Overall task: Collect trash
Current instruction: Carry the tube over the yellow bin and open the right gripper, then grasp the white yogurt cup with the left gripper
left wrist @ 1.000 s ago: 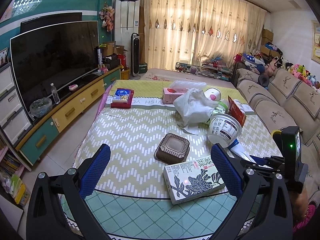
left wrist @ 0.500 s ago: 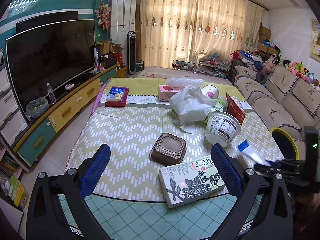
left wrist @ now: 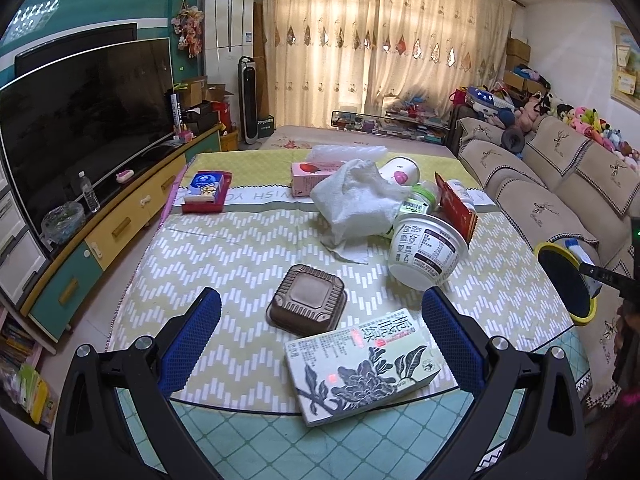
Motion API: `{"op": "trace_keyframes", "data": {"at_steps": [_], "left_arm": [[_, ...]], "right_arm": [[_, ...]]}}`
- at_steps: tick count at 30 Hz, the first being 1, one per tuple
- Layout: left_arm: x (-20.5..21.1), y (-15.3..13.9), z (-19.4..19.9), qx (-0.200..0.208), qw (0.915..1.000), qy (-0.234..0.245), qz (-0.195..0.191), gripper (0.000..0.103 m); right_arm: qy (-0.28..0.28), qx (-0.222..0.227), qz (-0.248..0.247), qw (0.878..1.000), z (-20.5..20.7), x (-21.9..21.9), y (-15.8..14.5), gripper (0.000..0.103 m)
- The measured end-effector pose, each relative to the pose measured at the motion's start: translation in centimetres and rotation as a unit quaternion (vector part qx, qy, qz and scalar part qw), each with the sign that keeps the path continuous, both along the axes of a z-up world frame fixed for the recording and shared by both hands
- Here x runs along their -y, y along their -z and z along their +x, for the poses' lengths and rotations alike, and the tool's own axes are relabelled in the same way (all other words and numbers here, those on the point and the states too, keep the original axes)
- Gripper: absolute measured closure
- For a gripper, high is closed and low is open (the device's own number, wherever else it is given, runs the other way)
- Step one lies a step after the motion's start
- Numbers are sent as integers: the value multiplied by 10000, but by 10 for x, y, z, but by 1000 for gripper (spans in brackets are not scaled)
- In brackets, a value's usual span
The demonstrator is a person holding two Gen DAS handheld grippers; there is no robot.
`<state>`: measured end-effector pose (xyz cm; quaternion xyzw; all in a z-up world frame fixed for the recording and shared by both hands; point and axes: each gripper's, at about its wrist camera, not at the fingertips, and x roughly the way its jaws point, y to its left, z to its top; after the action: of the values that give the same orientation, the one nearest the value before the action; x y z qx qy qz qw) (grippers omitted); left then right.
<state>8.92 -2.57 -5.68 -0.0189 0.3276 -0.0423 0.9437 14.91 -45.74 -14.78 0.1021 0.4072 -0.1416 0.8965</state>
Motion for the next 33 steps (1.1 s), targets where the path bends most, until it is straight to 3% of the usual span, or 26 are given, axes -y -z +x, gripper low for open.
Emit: {"op": "trace_keyframes", "data": {"at_steps": [6,12,16,27,33], "left_arm": [[19,4,12,-111,9998,150,91,4],[35,9,24,-210,9992,309,171,4],[43,11,30,-260,9988,387,149,4],[34,22,53,-452,9966,651,207,4],[56,26,77,-515,9885,1383,327,4]], "right_arm": [[522,-465,223,9973,24,61,41,77],[792,-597,250,9948,33,87,56,66],[784,-484,271,9954,26,80,52,55],[474,-393,309,9976,22,53,38,50],[360,-350,381,9980,24,42,34,50]]}}
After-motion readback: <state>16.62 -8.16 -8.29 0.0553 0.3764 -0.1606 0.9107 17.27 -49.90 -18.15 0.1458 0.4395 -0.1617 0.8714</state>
